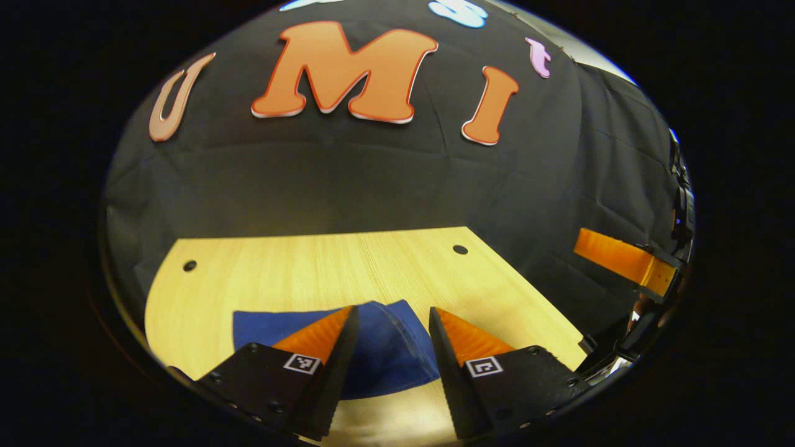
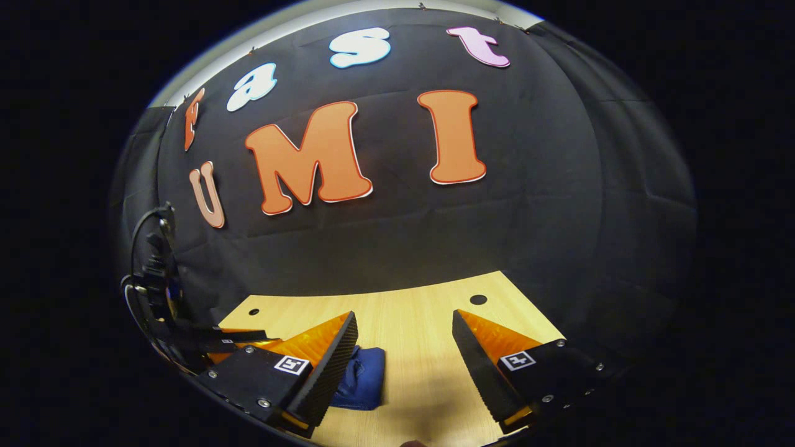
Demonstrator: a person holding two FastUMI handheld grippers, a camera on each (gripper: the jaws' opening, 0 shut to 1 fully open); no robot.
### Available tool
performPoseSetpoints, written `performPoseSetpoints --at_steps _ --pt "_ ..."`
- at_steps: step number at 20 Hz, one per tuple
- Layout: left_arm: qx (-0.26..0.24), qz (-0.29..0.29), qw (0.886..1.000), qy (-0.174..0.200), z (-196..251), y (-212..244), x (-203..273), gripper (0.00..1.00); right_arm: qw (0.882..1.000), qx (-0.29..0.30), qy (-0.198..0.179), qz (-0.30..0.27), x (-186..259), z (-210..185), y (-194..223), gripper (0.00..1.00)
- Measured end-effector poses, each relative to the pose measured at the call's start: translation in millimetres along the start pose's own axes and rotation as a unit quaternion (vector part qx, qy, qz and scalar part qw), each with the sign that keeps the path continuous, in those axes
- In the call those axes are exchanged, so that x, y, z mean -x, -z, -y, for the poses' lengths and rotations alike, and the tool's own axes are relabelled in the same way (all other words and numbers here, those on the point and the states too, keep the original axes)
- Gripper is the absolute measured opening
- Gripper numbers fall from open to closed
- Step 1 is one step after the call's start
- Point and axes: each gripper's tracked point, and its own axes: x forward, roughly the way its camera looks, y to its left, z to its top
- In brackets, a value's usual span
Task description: Grasp the waist and the cuffs of the jeans and fold them to make the two legs overlap; first hold the waist and fold one-third of the jeans toward the cuffs, then hold the cuffs and fold the remaining one-third in the same direction to finish folding.
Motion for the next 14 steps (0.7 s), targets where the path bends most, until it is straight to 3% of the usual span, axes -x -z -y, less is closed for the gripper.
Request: performPoseSetpoints --at_steps 3,7,10,14 --pt "-0.011 0.056 0.998 -0.039 -26.0 -39.8 41.0 0.79 1.0 0.007 -0.02 0.01 -2.9 -23.2 -5.8 0.96" --pt "-0.053 0.123 0.985 -0.113 -67.5 -75.5 86.9 0.89 0.997 0.037 -0.034 0.058 -1.3 -55.8 -30.4 0.96" --pt "-0.068 0.179 0.968 -0.164 -91.2 -97.2 129.1 0.91 0.993 0.066 -0.043 0.087 2.8 -83.4 -44.9 1.0" --pt "-0.083 0.278 0.936 -0.198 -108.6 -133.2 191.2 0.91 0.985 0.114 -0.055 0.12 11.7 -113.5 -56.9 0.96"
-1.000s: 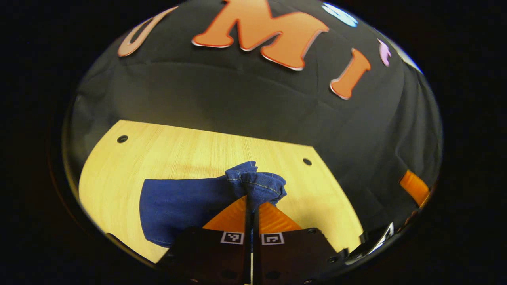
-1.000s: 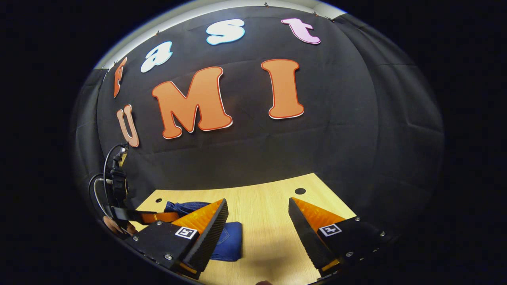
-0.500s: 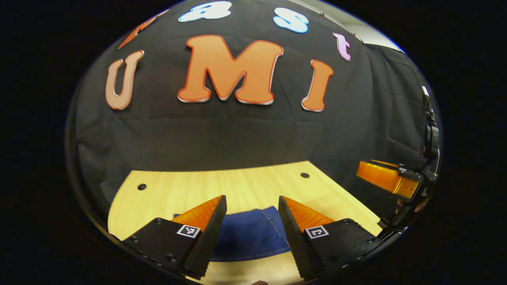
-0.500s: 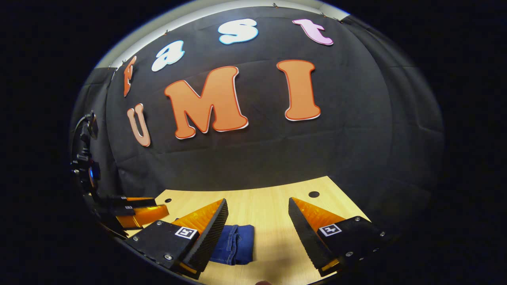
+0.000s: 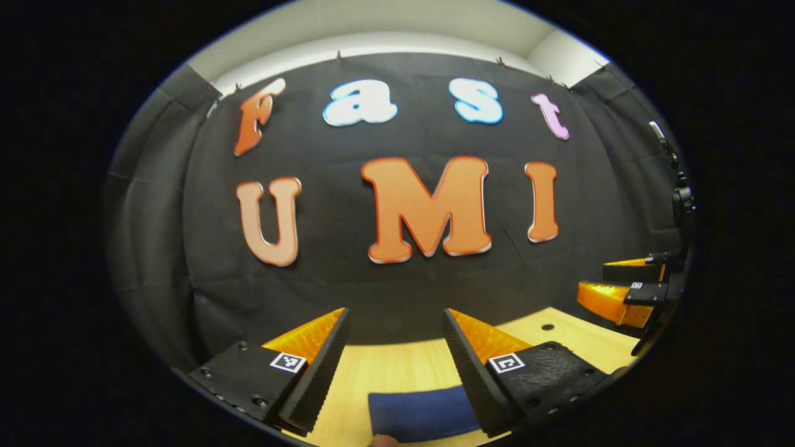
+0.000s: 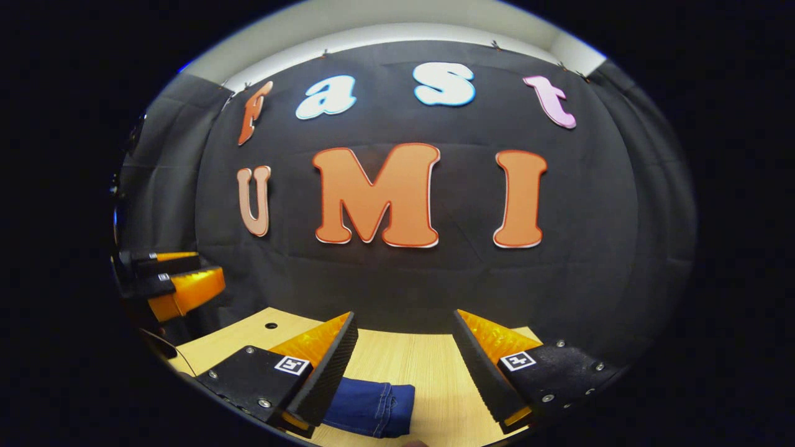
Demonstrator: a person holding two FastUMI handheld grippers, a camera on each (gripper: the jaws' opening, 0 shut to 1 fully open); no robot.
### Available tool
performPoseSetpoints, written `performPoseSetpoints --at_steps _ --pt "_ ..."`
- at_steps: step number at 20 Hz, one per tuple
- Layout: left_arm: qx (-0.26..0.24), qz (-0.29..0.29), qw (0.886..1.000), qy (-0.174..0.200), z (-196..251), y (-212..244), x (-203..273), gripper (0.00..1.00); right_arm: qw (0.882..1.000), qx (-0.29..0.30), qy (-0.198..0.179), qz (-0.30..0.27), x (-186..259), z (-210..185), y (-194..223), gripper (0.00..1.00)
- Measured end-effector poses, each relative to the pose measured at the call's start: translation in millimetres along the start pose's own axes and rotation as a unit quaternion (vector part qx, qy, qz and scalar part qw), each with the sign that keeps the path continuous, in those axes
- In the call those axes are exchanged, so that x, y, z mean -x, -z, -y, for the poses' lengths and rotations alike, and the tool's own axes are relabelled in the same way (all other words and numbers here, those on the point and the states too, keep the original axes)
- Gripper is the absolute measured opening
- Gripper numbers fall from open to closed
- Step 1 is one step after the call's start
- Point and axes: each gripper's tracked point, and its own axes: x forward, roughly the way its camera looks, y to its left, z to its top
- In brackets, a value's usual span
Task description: Grasp the waist and the cuffs of the jeans and fold them to make the two legs overlap; first hold the waist and fold one-third of the jeans toward the cuffs, then hold the cuffs and fold the remaining one-third in the same direction to finish folding.
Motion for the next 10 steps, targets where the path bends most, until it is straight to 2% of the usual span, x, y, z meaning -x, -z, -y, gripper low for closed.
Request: performPoseSetpoints --at_steps 3,5,10 --pt "0.008 0.025 0.999 -0.032 -17.5 -6.9 17.4 0.91 1.0 0.013 -0.014 0.008 1.0 -19.3 -1.9 0.95" --pt "0.008 0.022 0.999 -0.047 -28.0 -1.8 20.9 0.91 1.0 0.012 -0.016 0.004 0.7 -26.5 1.8 0.96" --pt "0.022 0.008 0.999 -0.05 -45.5 24.8 9.8 0.93 1.0 0.005 -0.017 -0.002 -1.8 -39.5 4.4 0.96"
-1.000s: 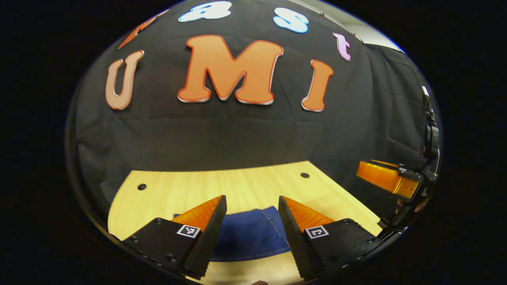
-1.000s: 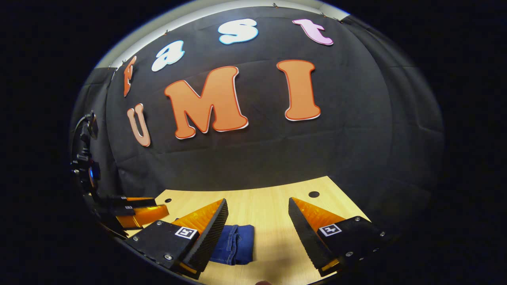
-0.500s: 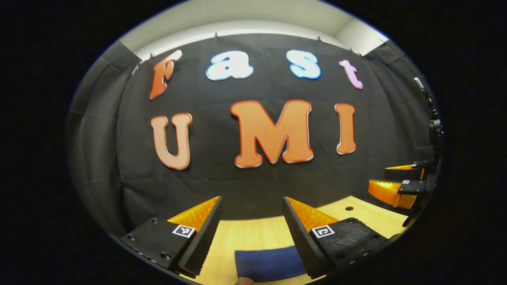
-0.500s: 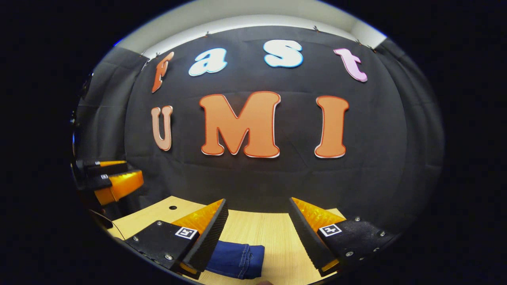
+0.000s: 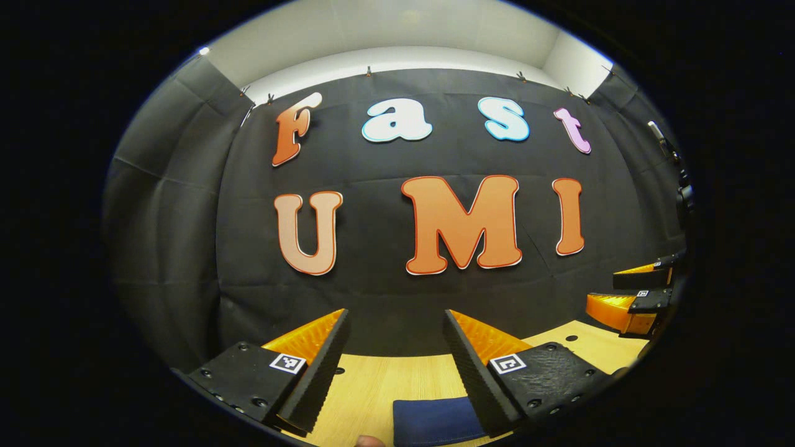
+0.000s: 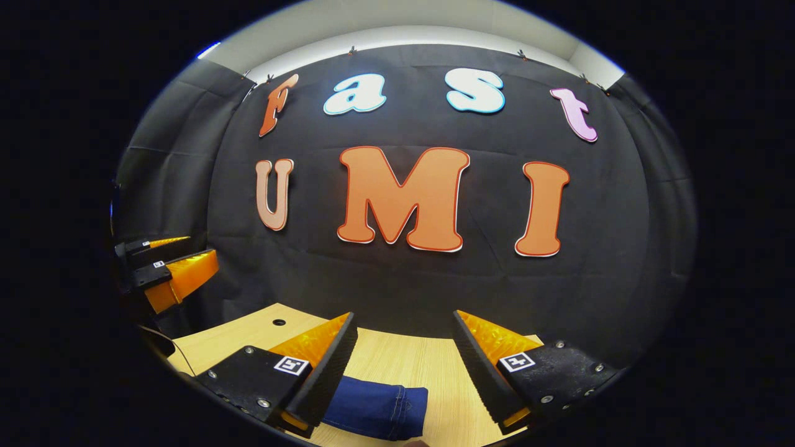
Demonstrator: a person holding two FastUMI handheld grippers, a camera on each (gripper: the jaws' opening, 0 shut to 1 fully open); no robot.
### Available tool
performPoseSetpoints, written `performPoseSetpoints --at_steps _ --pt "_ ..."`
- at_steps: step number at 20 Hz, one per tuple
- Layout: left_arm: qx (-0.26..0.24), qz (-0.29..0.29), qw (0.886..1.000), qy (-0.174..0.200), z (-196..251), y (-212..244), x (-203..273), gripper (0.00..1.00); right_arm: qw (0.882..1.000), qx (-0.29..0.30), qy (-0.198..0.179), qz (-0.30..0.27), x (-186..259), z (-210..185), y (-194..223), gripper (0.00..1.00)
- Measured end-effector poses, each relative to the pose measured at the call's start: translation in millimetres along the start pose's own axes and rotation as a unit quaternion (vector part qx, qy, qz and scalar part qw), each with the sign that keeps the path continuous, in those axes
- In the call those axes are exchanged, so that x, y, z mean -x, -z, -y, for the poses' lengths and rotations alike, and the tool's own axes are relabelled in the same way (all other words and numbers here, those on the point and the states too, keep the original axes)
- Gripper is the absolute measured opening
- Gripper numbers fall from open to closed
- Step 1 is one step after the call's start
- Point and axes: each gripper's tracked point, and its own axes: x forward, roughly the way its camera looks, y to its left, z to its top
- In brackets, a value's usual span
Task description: Grasp the waist and the cuffs of the jeans and fold them to make the two legs overlap; first hold the waist and fold one-third of the jeans toward the cuffs, then hold the cuffs and fold the remaining one-third in the same direction to finish folding.
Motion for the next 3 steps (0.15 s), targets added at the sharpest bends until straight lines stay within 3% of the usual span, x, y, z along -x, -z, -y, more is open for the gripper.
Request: performPoseSetpoints --at_steps 3 --pt "0.006 -0.004 1.0 0.009 -0.3 4.5 -5.1 0.94 1.0 0.006 0.0 0.007 -1.5 -8.8 -1.9 0.95"
